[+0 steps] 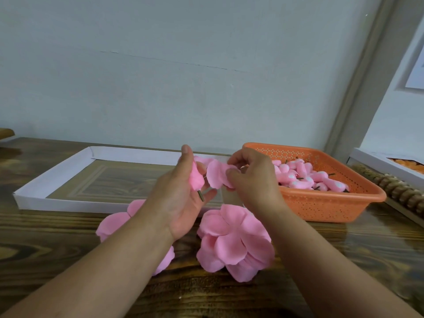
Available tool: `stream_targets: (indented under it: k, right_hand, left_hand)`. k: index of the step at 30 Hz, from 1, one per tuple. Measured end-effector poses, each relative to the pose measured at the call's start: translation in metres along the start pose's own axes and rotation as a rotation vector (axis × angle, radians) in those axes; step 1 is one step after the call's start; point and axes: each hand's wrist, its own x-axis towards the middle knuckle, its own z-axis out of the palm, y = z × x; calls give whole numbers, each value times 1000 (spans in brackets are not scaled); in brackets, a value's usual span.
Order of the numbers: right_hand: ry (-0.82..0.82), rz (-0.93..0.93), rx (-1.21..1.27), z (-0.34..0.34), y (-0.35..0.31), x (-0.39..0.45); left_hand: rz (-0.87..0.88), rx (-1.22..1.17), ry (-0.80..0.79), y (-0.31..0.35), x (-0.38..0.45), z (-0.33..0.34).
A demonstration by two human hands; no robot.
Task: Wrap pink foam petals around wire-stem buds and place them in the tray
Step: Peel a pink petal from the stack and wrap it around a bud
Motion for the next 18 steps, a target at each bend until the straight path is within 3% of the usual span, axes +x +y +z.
stream_targets:
  k: [6, 8, 10, 13, 18]
  right_hand:
    - [-109, -147, -226, -3, -4, -5]
    - [-49, -261, -187, -5, -11, -6]
    - [-116, -319, -81, -4, -19, -11]
    - [-290, -177, 24, -2, -26, -15]
    - [-309, 56, 297, 0, -28, -16]
  left_hand:
    - [-13, -92, 23, -2, 5, -4]
    - [-10, -42, 10, -3, 4, -4]
    - [-2, 23, 2, -5, 3, -3]
    - [25, 38, 37, -6, 1, -1]
    - [58, 131, 115, -6, -1, 0]
